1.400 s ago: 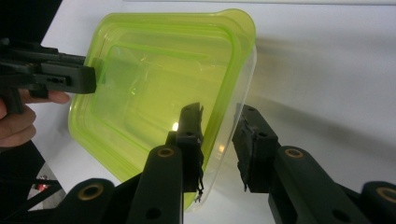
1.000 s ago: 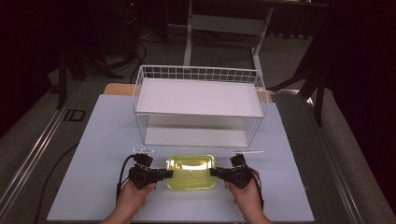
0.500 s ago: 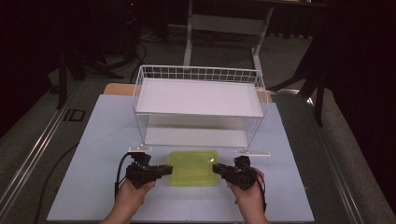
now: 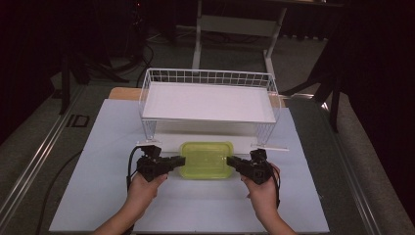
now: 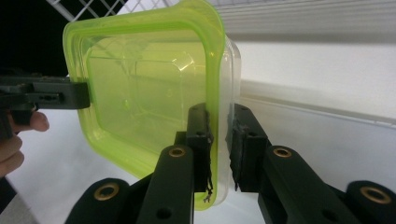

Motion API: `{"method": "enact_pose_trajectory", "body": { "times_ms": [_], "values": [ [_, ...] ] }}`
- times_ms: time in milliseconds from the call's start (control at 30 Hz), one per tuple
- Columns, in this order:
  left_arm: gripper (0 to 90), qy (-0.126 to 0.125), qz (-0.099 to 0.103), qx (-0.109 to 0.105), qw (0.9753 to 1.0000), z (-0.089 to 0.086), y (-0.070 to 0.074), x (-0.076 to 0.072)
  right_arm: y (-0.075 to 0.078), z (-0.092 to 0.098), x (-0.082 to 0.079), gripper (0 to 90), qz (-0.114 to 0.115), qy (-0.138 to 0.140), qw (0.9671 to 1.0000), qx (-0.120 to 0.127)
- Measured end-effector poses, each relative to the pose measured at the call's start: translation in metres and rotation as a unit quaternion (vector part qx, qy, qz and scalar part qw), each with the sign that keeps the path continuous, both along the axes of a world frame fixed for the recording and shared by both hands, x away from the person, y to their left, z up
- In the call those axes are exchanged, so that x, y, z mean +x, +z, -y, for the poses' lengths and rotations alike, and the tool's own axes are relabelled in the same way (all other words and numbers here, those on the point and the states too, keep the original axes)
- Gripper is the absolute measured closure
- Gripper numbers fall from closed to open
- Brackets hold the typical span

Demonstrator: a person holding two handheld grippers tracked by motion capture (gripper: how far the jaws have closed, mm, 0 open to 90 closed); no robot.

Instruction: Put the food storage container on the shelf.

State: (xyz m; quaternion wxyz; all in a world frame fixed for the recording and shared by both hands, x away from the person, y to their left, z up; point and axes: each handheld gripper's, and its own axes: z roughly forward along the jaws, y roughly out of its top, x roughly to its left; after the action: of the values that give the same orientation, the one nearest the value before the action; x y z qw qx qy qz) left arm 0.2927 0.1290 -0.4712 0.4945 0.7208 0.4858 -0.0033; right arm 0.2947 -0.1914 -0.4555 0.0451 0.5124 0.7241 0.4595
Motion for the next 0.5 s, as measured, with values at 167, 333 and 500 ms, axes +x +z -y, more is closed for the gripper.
{"method": "enact_pose_trajectory", "body": {
  "times_ms": [167, 333, 500],
  "values": [
    [80.8, 0.013, 0.004, 0.001, 0.9999, 0.002, -0.006, 0.011, -0.004, -0.003, 0.014, 79.5, 0.001, -0.01, 0.9999, -0.012],
    [80.8, 0.023, 0.006, 0.002, 0.9997, 0.003, -0.01, 0.022, -0.008, -0.006, 0.028, 79.4, 0.0, -0.02, 0.9997, -0.012],
    [80.8, 0.036, 0.006, -0.001, 0.9993, 0.002, -0.015, 0.034, -0.011, -0.01, 0.041, 79.3, 0.0, -0.03, 0.9994, -0.02]
  ]
}}
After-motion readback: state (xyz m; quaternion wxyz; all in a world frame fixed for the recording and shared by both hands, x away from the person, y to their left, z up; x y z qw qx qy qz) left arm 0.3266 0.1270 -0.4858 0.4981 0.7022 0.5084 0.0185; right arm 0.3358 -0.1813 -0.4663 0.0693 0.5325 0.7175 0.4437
